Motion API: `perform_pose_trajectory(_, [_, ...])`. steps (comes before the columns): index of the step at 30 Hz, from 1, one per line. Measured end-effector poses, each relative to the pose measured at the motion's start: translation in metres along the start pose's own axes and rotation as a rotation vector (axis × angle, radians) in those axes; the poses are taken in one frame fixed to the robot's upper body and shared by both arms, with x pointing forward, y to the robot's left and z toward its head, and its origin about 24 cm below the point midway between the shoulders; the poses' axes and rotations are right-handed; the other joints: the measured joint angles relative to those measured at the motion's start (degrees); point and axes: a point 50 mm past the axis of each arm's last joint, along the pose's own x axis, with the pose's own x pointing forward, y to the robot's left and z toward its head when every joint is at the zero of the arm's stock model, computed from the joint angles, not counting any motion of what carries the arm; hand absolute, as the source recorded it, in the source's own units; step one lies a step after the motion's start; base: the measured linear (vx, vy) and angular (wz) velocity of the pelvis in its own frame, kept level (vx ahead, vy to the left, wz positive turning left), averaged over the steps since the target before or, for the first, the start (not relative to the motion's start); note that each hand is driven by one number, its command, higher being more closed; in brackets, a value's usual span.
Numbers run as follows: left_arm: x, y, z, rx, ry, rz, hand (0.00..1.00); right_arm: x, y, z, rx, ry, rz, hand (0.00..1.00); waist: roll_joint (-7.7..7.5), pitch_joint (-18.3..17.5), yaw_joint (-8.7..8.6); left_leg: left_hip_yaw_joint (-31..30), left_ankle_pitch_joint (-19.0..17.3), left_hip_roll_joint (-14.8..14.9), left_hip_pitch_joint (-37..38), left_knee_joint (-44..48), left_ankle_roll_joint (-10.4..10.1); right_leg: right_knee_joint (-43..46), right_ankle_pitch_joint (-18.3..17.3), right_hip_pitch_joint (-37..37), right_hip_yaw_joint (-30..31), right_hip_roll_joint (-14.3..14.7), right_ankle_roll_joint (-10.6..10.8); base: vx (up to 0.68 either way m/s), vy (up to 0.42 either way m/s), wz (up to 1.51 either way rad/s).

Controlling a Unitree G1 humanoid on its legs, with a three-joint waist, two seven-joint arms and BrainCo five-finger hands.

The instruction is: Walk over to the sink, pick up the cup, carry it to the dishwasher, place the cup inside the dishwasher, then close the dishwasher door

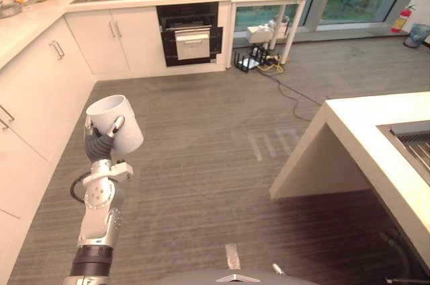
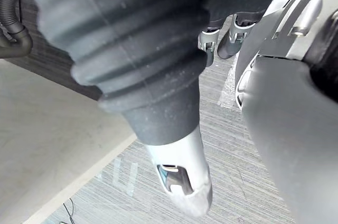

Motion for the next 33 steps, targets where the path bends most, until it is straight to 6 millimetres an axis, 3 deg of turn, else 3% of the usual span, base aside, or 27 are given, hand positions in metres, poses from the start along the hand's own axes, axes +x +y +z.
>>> perform_pose_trajectory(5, [-0.004,-0.002,-0.014,0.000,0.055,-0.006,1.00,-0.001,-0.003,-0.004,-0.020,0.038,-0.005,0.00,-0.03,0.61,-0.43,-0.10,-0.80,-0.26,-0.59,0.03,0.33,0.99,-1.16,-0.90,-0.11,-0.24,0.00,0.00,0.006,0.03])
perform_pose_trajectory(8, [-0.013,-0.022,-0.031,-0.017,0.150,-0.087,1.00,-0.002,-0.006,-0.008,0.007,0.046,-0.022,0.00,-1.20,0.78,-1.09,0.15,-2.41,-2.02,-3.00,2.19,2.47,11.75,-7.86,-6.62,-0.24,-4.25,-2.26,0.07,0.076,0.36])
perform_pose_trajectory(9, [-0.017,-0.035,-0.037,-0.021,0.187,-0.147,1.00,-0.003,-0.009,-0.006,0.014,0.040,-0.033,0.00,-1.60,1.22,-1.43,0.04,-6.26,-2.97,-4.48,7.35,2.83,17.36,-9.69,-7.88,-1.20,-6.72,-3.86,0.16,0.090,0.37])
perform_pose_trajectory(10, [-0.019,-0.045,-0.043,-0.028,0.227,-0.185,1.00,-0.003,-0.010,-0.001,0.003,0.028,-0.036,0.00,-1.52,3.39,-1.34,-0.63,-9.87,-2.76,-5.36,11.78,4.08,30.20,-7.36,-12.07,-1.53,-9.87,-5.27,0.11,0.126,0.41])
perform_pose_trajectory(11, [-0.021,-0.050,-0.052,-0.018,0.280,-0.202,1.00,-0.001,-0.007,0.005,-0.019,0.016,-0.024,0.00,-1.25,4.15,-1.61,-1.03,-12.66,-2.43,-5.74,15.67,4.92,40.31,-4.55,-15.91,-1.10,-11.95,-9.85,0.03,0.112,0.26])
perform_pose_trajectory(12, [-0.022,-0.051,-0.056,-0.013,0.309,-0.205,1.00,-0.001,-0.009,0.007,-0.031,0.012,-0.027,0.00,-1.18,4.38,-1.72,-1.43,-14.51,-2.08,-5.75,17.61,5.80,46.31,-1.03,-18.84,0.05,-13.03,-12.77,0.03,0.113,0.17])
perform_pose_trajectory(13, [-0.025,-0.053,-0.061,-0.015,0.345,-0.199,1.00,0.000,-0.008,0.010,-0.035,0.003,-0.024,0.00,0.08,5.57,-1.58,-2.77,-17.45,-0.43,-5.43,20.75,6.45,54.62,-3.08,-24.75,3.02,-11.92,-9.27,0.13,0.065,0.00])
perform_pose_trajectory(14, [-0.025,-0.053,-0.062,-0.009,0.352,-0.200,1.00,0.001,-0.001,0.011,-0.032,-0.007,-0.003,0.00,0.37,5.92,-1.44,-3.20,-18.90,1.39,-4.41,21.35,6.26,51.29,-8.20,-27.13,2.78,-7.53,-6.40,0.17,0.042,-0.01])
perform_pose_trajectory(15, [-0.024,-0.054,-0.061,-0.003,0.345,-0.212,1.00,0.002,0.003,0.011,-0.025,-0.015,0.010,0.00,0.83,5.87,-1.49,-3.52,-18.97,1.78,-3.93,20.94,6.22,45.62,-8.76,-27.45,2.86,-4.81,-5.54,0.22,0.033,0.24])
perform_pose_trajectory(16, [-0.020,-0.061,-0.057,0.010,0.328,-0.257,1.00,0.001,0.007,0.010,-0.012,-0.024,0.028,0.00,-0.17,6.52,-1.65,-4.55,-18.96,1.55,-3.32,19.80,6.22,31.06,-6.58,-27.43,3.58,-0.60,-2.74,0.24,0.005,0.60])
perform_pose_trajectory(17, [-0.017,-0.072,-0.053,0.036,0.304,-0.328,1.00,-0.001,0.006,0.007,0.005,-0.030,0.030,0.00,-1.29,7.16,-2.03,-6.37,-19.35,0.45,-3.20,19.75,6.07,17.86,-1.82,-26.94,5.78,1.74,-0.16,0.24,-0.016,0.80])
perform_pose_trajectory(18, [-0.018,-0.077,-0.052,0.049,0.297,-0.365,1.00,-0.002,0.003,0.005,0.014,-0.028,0.021,0.00,-1.78,7.51,-2.54,-7.51,-19.90,-0.18,-3.04,20.04,5.95,13.47,0.39,-26.59,6.91,2.29,0.54,0.27,-0.069,1.15])
perform_pose_trajectory(20, [-0.025,-0.091,-0.053,0.042,0.301,-0.443,1.00,-0.010,-0.015,-0.007,0.028,0.003,-0.036,0.00,-1.93,7.70,-4.12,-11.72,-23.74,-1.55,-0.71,22.24,5.72,10.70,1.93,-25.06,9.90,2.53,-0.20,0.40,-0.142,1.15])
perform_pose_trajectory(21, [-0.027,-0.094,-0.053,0.035,0.301,-0.463,1.00,-0.016,-0.025,-0.015,0.037,0.027,-0.070,0.00,-1.71,7.52,-4.22,-12.76,-25.67,-1.76,0.91,22.99,5.16,11.47,1.95,-24.28,11.06,2.79,-2.01,0.43,-0.159,0.94])
perform_pose_trajectory(22, [-0.029,-0.098,-0.053,0.015,0.307,-0.475,1.00,-0.021,-0.035,-0.020,0.051,0.037,-0.113,0.00,-0.46,7.19,-4.42,-14.40,-28.08,-0.62,2.09,24.02,4.37,16.39,4.02,-24.65,11.18,3.53,-3.78,0.49,-0.173,0.64])
perform_pose_trajectory(23, [-0.031,-0.099,-0.054,0.009,0.312,-0.479,1.00,-0.025,-0.043,-0.022,0.065,0.041,-0.138,0.00,0.84,6.66,-4.35,-14.57,-28.88,0.02,3.05,23.52,4.28,18.91,3.93,-25.28,10.78,4.20,-3.87,0.43,-0.133,0.37])
perform_pose_trajectory(24, [-0.040,-0.097,-0.059,-0.021,0.339,-0.471,1.00,-0.027,-0.049,-0.020,0.067,0.035,-0.165,0.00,4.85,5.74,-4.29,-13.86,-29.56,2.55,5.17,22.10,3.18,22.23,0.34,-25.22,9.73,5.73,-4.09,0.60,-0.108,0.23])
perform_pose_trajectory(25, [-0.042,-0.099,-0.058,-0.037,0.340,-0.476,1.00,-0.025,-0.048,-0.017,0.086,0.025,-0.167,0.00,6.50,5.15,-4.81,-10.59,-26.87,5.06,2.28,31.83,-0.90,25.29,-2.88,-24.99,8.69,5.84,-5.03,0.61,-0.128,0.28])
perform_pose_trajectory(26, [-0.043,-0.100,-0.057,-0.047,0.337,-0.481,1.00,-0.025,-0.046,-0.020,0.103,0.024,-0.164,0.00,6.76,5.01,-4.82,-9.26,-24.49,6.36,0.40,36.76,-2.26,26.46,-3.80,-23.86,7.72,4.99,-4.74,0.60,-0.141,0.52])
perform_pose_trajectory(27, [-0.047,-0.106,-0.056,-0.072,0.338,-0.492,1.00,-0.027,-0.047,-0.023,0.113,0.023,-0.167,0.00,5.51,5.80,-5.11,-8.18,-17.51,8.26,-2.13,45.30,-1.95,26.03,-5.49,-20.21,5.99,4.67,-4.94,0.69,-0.292,0.52])
perform_pose_trajectory(28, [-0.047,-0.110,-0.052,-0.092,0.322,-0.497,1.00,-0.028,-0.049,-0.023,0.108,0.011,-0.170,0.00,5.16,6.03,-4.71,-6.26,-8.94,12.01,-4.86,54.37,-1.46,21.79,-7.63,-14.34,5.57,5.92,-5.23,0.57,-0.212,0.44])
perform_pose_trajectory(29, [-0.046,-0.112,-0.048,-0.103,0.306,-0.499,1.00,-0.027,-0.048,-0.021,0.106,-0.001,-0.168,0.00,5.64,6.32,-4.50,-5.52,-9.25,14.54,-6.85,59.25,-0.68,20.24,-7.93,-12.17,5.02,6.74,-5.65,0.67,-0.202,0.13])
perform_pose_trajectory(30, [-0.041,-0.112,-0.040,-0.105,0.268,-0.504,1.00,-0.024,-0.044,-0.014,0.127,-0.040,-0.153,0.00,5.55,6.51,-4.03,-4.27,-12.89,17.52,-11.37,66.06,1.35,17.78,-9.04,-9.00,5.34,8.09,-6.41,0.42,-0.056,-0.12])
perform_pose_trajectory(32, [-0.032,-0.108,-0.032,-0.078,0.219,-0.514,1.00,-0.019,-0.036,-0.003,0.226,-0.103,-0.107,0.00,3.66,7.48,-2.86,-1.85,-17.47,17.70,-16.43,66.30,2.29,14.66,-10.11,-4.06,6.27,7.92,-6.24,0.48,-0.059,-0.45])
perform_pose_trajectory(33, [-0.027,-0.102,-0.025,-0.063,0.186,-0.509,1.00,-0.014,-0.028,0.009,0.289,-0.147,-0.066,0.00,2.62,7.81,-1.49,0.89,-18.82,17.16,-18.79,59.78,1.48,12.90,-10.44,-1.79,7.78,7.23,-5.90,0.53,-0.010,-0.89])
